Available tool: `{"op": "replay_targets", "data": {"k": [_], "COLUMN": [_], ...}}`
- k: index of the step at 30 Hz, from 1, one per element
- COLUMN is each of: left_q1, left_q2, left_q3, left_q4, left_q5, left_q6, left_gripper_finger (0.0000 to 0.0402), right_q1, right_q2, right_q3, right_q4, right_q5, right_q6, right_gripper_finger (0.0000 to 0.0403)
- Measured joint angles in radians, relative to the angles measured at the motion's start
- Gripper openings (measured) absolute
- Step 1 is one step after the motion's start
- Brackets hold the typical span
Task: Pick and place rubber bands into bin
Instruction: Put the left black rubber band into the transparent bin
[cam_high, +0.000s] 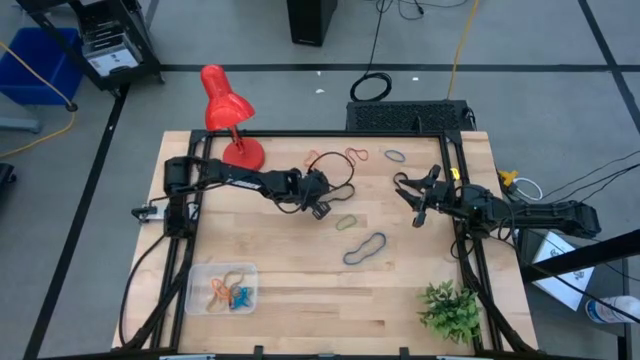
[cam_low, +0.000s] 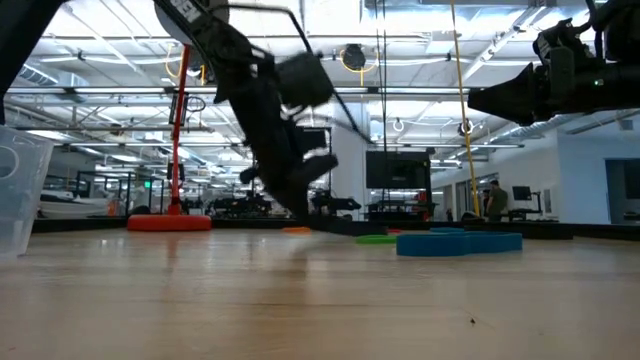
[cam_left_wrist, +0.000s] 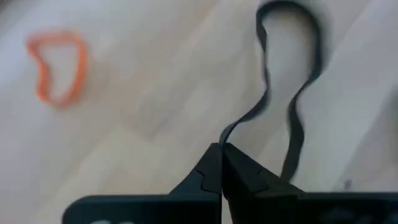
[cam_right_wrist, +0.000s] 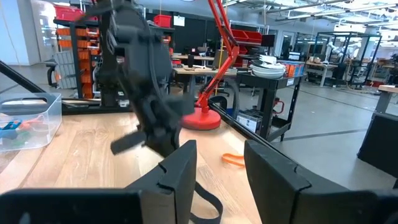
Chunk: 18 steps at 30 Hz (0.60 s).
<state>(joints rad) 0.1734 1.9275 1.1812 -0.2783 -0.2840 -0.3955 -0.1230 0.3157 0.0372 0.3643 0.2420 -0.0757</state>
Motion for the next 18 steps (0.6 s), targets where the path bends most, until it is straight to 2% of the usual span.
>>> {"op": "replay_targets", "data": {"k": [5,10,18], "left_q1": [-0.029,-0.093,-0.277], "left_q2": [-0.140,-0.348,-0.625], "left_q3": [0.000,0.001,0.001], "left_q4": [-0.039,-0.122,-0.180], "left_q5": [0.023,0.235,0.423], "left_q6": [0.048,0.114,0.059], "left_gripper_finger": [0.0005,0.0007,0.0008], "right_q1": [0.000,0.000,0.000], "right_q2": [0.000,0.002,0.006], "right_q3": [0.000,0.000,0.000], "right_q4": [-0.002,0.001,0.005], "right_q5": [-0.001,-0.004,-0.003], "right_q6": [0.000,0.001,0.000], "right_gripper_finger": [0.0130,0.0130,0.0130]}}
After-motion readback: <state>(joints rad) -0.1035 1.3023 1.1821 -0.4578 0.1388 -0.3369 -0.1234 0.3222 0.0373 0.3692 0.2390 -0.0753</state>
